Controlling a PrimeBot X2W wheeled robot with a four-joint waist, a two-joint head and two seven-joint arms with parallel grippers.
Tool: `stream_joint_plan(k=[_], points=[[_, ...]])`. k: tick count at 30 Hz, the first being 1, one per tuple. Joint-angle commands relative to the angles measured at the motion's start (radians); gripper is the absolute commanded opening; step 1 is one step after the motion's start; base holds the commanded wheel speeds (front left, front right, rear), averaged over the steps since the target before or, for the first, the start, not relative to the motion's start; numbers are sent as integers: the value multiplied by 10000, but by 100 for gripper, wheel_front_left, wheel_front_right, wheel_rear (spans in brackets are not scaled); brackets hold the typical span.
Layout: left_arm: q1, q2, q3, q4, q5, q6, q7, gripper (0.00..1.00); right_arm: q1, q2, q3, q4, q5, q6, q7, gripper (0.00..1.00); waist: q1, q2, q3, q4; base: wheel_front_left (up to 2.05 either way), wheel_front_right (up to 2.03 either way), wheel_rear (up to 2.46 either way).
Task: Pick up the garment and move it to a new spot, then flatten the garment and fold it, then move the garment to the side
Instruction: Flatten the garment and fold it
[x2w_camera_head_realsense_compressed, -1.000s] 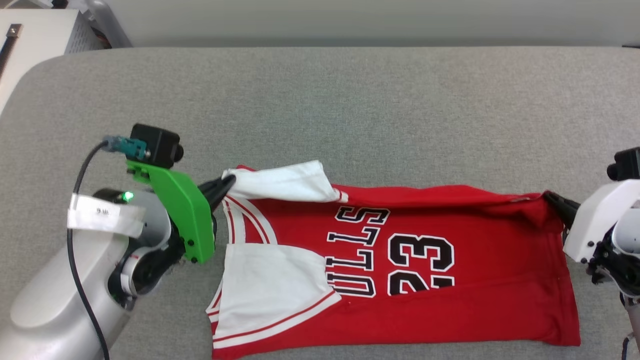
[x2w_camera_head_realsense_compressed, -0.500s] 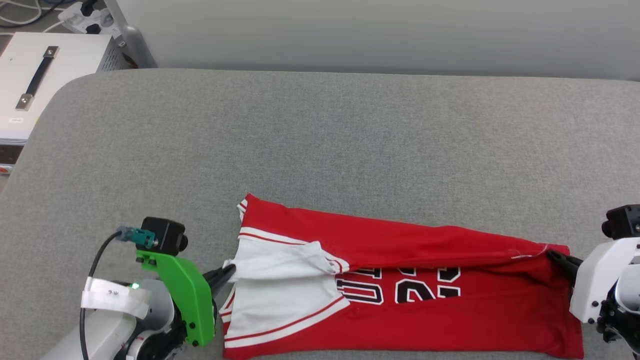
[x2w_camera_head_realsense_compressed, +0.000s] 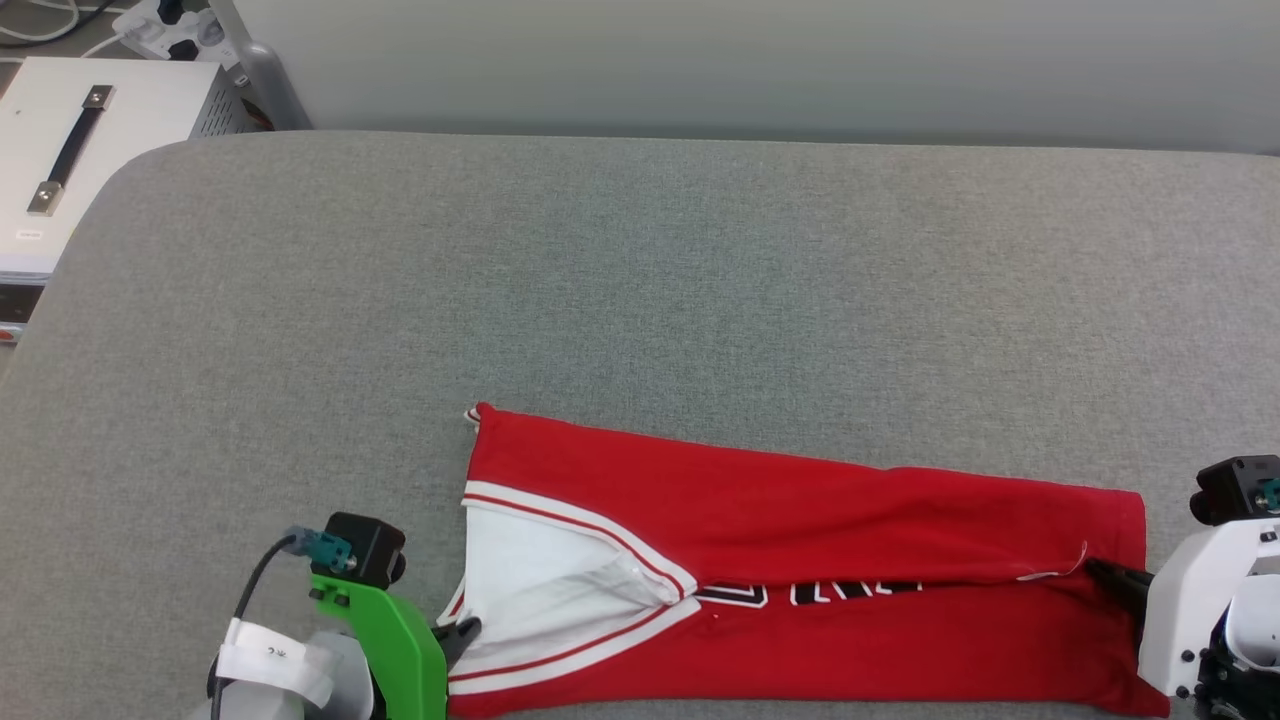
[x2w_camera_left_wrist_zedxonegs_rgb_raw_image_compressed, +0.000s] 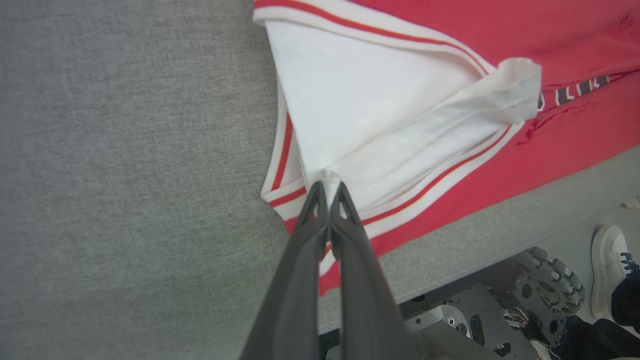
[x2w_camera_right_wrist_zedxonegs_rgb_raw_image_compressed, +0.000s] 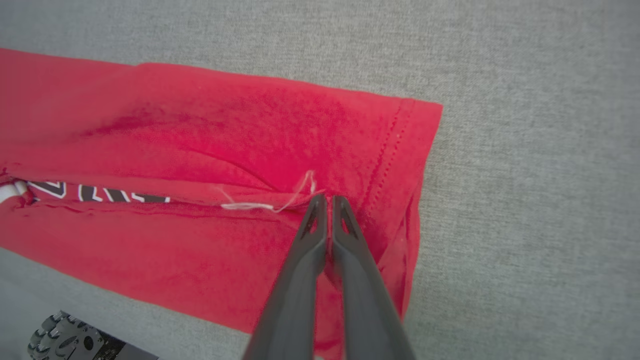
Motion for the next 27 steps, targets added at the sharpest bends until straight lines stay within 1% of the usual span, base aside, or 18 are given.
stream_joint_plan(k=[1, 3, 4, 5, 6, 10, 13, 18, 22, 25, 27], points=[[124, -111, -104, 127, 175, -56, -34, 0, 135, -30, 79, -42, -44, -7, 26, 0, 1, 0, 17, -3, 0, 0, 0], [75, -300, -225, 376, 274, -107, -103, 0, 163, -83, 200, 14, -171, -7, -14, 0, 1, 0, 45, -10, 0, 0, 0], [50, -379, -283, 499, 324, -129, -127, 16, 164, -86, 228, 61, -213, -7, -43, 8, 1, 0, 56, -16, 0, 0, 0], [0, -463, -365, 667, 459, -133, -191, 45, 164, -78, 257, 134, -265, -7, -79, 100, 1, 0, 67, -27, 0, 0, 0], [-35, -541, -416, 809, 552, -117, -249, 100, 157, -55, 274, 194, -299, -7, -111, 100, 1, 0, 71, -36, 0, 0, 0], [-148, -804, -658, 1231, 887, -113, -407, 100, 170, 86, 443, 300, -172, -7, -228, 100, 1, 0, 62, -80, 0, 0, 0], [-103, -1049, -636, 1270, 830, -64, -599, 100, 225, 110, 559, 376, -152, -7, -390, 100, 1, 0, -10, -101, 0, 0, 0], [0, -1104, -590, 1241, 912, 89, -885, 100, 374, 215, 602, 354, -34, -7, -533, 100, 1, 0, -255, -121, 0, 0, 0], [167, -1147, -223, 909, 718, 246, -1386, 100, 488, 271, 339, 22, 33, -7, -580, 100, 1, 0, -511, -124, 0, 0, 0], [277, -1201, 170, 669, 608, 223, -2098, 100, 617, 418, -113, -360, 81, -7, -581, 100, 1, 0, -683, -100, 0, 0, 0], [291, -1175, 340, 617, 772, 230, -2619, 100, 733, 504, -435, -578, 21, -7, -395, 100, 1, 0, -740, -89, 0, 0, 0]])
